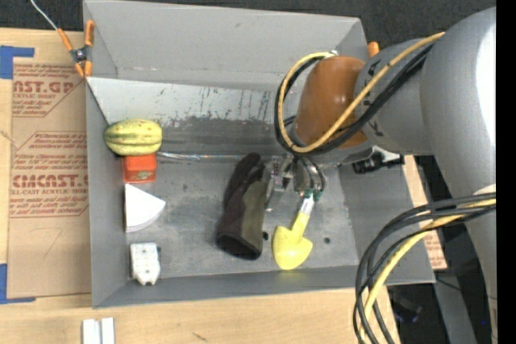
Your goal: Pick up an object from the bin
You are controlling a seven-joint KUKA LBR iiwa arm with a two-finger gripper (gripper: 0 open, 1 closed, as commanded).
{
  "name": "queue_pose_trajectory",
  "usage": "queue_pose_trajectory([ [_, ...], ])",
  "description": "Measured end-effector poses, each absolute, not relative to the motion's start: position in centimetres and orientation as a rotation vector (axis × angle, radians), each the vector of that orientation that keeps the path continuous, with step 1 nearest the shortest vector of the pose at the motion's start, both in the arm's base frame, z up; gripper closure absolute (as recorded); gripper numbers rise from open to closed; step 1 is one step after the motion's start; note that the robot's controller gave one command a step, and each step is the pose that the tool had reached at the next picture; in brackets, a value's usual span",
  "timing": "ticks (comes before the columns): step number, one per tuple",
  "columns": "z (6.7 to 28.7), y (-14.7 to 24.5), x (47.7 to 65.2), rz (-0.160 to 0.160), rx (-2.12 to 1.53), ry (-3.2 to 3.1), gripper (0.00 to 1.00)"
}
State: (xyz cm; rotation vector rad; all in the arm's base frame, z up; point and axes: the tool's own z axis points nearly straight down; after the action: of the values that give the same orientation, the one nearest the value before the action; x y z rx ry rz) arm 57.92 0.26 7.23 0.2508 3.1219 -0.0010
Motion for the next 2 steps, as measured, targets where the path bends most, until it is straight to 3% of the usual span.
queue_pose_trajectory([
  [2, 7.23, 0.26, 57.92, -0.001, 0.251, 3.122, 1.0],
])
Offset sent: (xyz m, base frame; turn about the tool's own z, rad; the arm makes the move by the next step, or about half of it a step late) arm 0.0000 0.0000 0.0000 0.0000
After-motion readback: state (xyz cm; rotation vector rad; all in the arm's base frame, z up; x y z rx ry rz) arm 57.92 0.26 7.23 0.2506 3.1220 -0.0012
